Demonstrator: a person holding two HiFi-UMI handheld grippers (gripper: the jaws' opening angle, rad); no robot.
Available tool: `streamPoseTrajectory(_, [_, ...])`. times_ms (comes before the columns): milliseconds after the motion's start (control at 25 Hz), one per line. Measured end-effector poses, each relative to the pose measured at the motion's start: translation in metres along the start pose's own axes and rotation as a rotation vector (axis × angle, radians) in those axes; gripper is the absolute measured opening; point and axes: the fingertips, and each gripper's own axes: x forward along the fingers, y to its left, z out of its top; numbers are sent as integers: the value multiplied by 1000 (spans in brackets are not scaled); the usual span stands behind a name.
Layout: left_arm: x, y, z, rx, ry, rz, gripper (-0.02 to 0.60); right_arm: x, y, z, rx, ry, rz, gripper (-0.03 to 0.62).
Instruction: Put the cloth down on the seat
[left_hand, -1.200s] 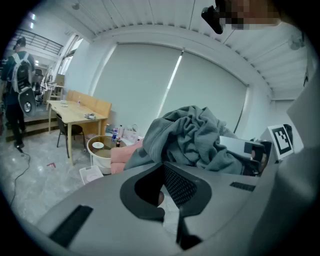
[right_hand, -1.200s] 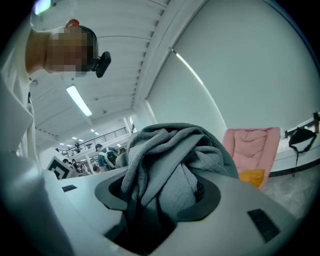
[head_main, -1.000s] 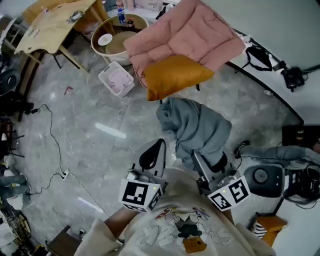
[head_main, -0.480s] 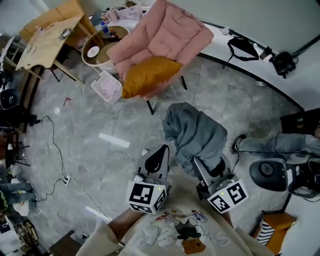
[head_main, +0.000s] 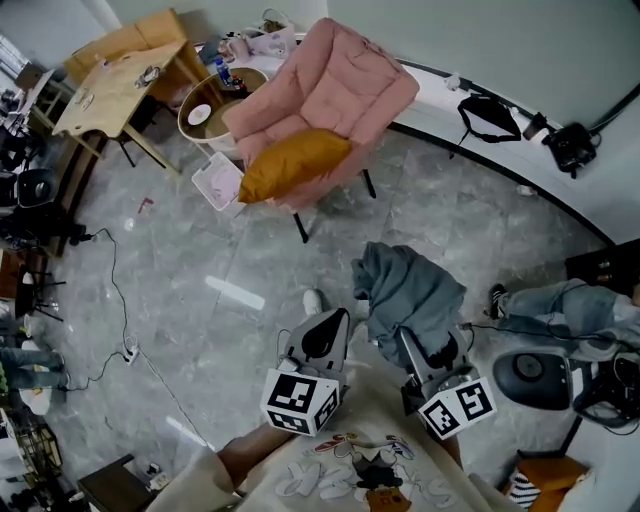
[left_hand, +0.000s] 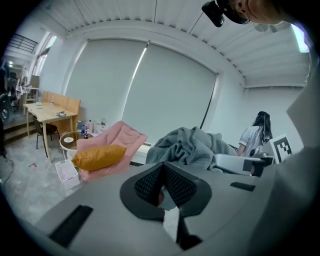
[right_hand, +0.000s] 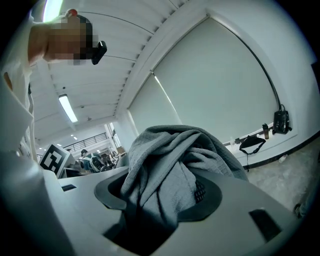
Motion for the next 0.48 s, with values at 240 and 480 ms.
streamPoseTrajectory(240, [13, -1, -1, -9, -2, 9, 6, 12, -2, -3, 24, 13, 43, 256])
streamPoseTrajectory(480, [33, 29, 12, -37, -13, 36, 5, 48, -10, 6, 33, 27, 65, 257])
